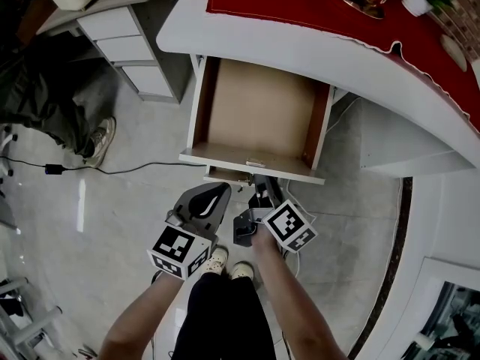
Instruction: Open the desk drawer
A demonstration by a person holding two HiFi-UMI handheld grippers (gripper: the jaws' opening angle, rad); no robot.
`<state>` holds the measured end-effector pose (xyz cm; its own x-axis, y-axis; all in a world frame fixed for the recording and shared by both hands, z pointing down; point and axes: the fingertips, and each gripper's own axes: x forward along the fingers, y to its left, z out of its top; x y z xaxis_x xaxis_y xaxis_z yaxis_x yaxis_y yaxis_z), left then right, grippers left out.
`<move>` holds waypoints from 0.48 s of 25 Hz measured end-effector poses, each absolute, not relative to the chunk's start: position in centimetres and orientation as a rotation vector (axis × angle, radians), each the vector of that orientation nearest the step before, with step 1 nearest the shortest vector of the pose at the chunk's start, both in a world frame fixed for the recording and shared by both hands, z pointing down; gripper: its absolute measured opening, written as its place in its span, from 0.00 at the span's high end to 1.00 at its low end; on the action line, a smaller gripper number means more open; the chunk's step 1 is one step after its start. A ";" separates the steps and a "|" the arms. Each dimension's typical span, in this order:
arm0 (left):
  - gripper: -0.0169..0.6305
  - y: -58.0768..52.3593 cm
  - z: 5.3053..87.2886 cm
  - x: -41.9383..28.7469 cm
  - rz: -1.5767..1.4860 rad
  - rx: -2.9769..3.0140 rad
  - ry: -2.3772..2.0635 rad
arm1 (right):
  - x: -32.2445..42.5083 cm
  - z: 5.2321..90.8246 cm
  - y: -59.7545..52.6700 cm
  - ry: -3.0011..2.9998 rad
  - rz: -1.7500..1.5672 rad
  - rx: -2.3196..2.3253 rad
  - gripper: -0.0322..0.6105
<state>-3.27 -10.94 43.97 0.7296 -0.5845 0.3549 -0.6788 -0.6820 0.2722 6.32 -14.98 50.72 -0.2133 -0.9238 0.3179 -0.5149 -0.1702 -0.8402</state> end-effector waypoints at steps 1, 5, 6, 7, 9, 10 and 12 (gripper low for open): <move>0.95 -11.0 43.9 -3.2 0.339 2.549 -0.973 | 6.3 50.7 -15.0 1.695 -1.350 -1.650 0.84; 0.95 -10.8 43.8 -3.1 0.340 2.549 -0.975 | 6.3 50.7 -14.8 1.718 -1.349 -1.662 0.84; 0.95 -10.8 43.8 -3.1 0.341 2.549 -0.974 | 6.4 50.7 -14.7 1.727 -1.350 -1.665 0.83; 0.95 -10.8 43.9 -3.0 0.342 2.548 -0.974 | 6.4 50.8 -14.7 1.736 -1.349 -1.672 0.82; 0.95 -10.8 44.1 -3.0 0.341 2.545 -0.975 | 6.6 50.9 -14.7 1.748 -1.348 -1.685 0.78; 0.95 -10.9 44.2 -3.0 0.340 2.543 -0.977 | 6.7 51.0 -14.7 1.750 -1.347 -1.690 0.76; 0.95 -10.9 44.5 -2.9 0.339 2.534 -0.982 | 6.8 51.2 -14.8 1.757 -1.346 -1.702 0.72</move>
<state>-2.93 -10.88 44.46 0.7236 -0.5884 0.3608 -0.6856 -0.6730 0.2776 6.77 -14.79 51.20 -0.2183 -0.9093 0.3544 -0.5789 -0.1716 -0.7971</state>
